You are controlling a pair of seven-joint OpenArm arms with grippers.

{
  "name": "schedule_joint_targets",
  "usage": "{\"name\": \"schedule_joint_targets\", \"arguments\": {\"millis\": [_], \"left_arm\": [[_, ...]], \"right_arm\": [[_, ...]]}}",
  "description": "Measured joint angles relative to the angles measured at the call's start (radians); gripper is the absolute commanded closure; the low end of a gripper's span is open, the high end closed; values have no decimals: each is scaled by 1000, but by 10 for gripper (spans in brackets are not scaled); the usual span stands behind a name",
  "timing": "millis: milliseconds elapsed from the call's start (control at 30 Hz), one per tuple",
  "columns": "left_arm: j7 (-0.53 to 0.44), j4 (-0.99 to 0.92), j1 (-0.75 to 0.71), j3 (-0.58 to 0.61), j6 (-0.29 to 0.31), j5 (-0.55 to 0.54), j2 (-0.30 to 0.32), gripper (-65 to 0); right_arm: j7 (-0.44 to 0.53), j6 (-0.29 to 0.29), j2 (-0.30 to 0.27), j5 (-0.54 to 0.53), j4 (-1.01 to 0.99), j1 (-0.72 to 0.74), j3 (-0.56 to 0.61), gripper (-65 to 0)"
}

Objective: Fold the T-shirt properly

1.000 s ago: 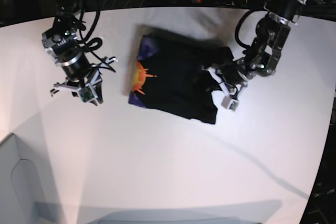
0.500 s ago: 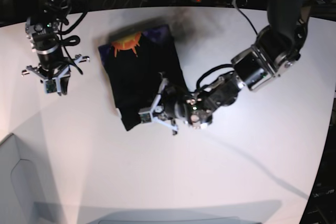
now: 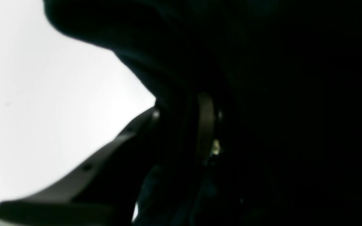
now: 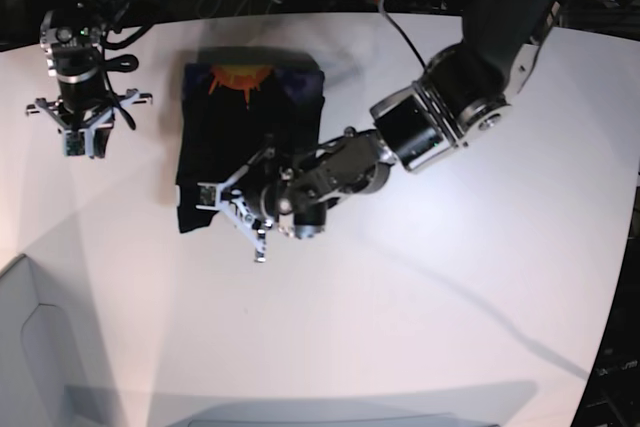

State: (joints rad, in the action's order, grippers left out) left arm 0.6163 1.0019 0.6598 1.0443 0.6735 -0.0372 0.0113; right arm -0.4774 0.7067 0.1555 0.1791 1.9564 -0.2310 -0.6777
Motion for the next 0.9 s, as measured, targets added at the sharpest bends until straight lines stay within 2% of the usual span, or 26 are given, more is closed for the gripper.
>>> {"name": "schedule_joint_targets", "arguments": {"millis": [167,300,433,567,667,733,800,900], "left_arm": [[55,37,3,-2,0,-2,11,-214],[94,167,0,-2,13,10,61,-238],[86,269,0,-86,-27,4,69,-238],[88,334,-1,-205,-30,2,109,-238],[98,433,-24,-344,-30,6,188,-238],[97,532,-71,-501,-34,0,257,-238],[127,618,-154,-721,-46,7,313,-238],[173,713,-340,-1104,-41,10,343,-238]], "right_arm": [[3,0,0,0,0,0,3,-46],[3,0,0,-1,0,-3,2,-44],[3,0,9,-1,0,-3,5,-44],[4,0,5,-1,13,-13,50,-44],[5,0,6,0,23,-51,101,-44],[3,1,8,0,22,-81,137,-43],[4,0,3,0,22,-110,183,-43],[6,0,1,2,22,-138,265,-43]]}}
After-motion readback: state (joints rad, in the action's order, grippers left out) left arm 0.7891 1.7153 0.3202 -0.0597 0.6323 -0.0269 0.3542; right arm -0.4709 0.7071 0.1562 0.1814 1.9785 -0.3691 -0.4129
